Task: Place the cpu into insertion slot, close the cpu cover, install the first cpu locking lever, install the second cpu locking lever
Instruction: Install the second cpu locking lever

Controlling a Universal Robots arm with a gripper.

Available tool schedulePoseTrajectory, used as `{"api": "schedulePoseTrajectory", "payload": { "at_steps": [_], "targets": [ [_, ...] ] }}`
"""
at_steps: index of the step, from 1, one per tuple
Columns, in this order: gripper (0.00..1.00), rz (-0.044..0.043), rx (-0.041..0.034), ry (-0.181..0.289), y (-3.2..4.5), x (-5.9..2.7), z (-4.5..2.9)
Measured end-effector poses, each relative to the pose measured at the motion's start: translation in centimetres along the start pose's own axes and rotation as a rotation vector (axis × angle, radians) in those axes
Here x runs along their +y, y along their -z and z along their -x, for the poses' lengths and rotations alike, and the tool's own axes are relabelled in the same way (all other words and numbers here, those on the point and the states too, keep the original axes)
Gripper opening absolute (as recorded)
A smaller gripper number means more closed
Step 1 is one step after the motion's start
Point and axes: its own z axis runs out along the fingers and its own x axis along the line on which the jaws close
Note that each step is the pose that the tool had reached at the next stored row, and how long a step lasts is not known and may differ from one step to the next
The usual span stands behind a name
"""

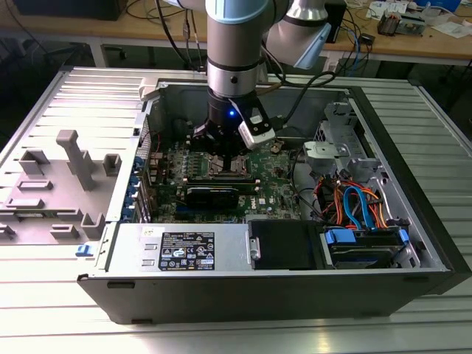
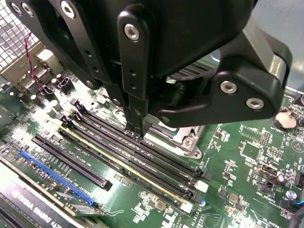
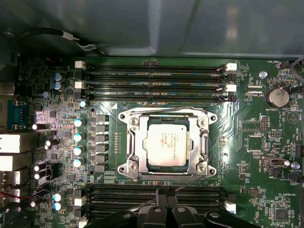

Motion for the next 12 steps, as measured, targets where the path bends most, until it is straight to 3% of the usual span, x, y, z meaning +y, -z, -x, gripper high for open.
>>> {"api": "schedulePoseTrajectory", "payload": {
  "at_steps": [8, 10, 12],
  "targets": [
    [0.11, 0.0005, 0.0005, 0.000, 0.00, -0.01, -0.03],
    [0.11, 0.0044, 0.0071, 0.000, 0.09, -0.06, 0.01],
    [0.11, 0.0078, 0.0267, 0.001, 0.21, -0.10, 0.29]
  ]
}}
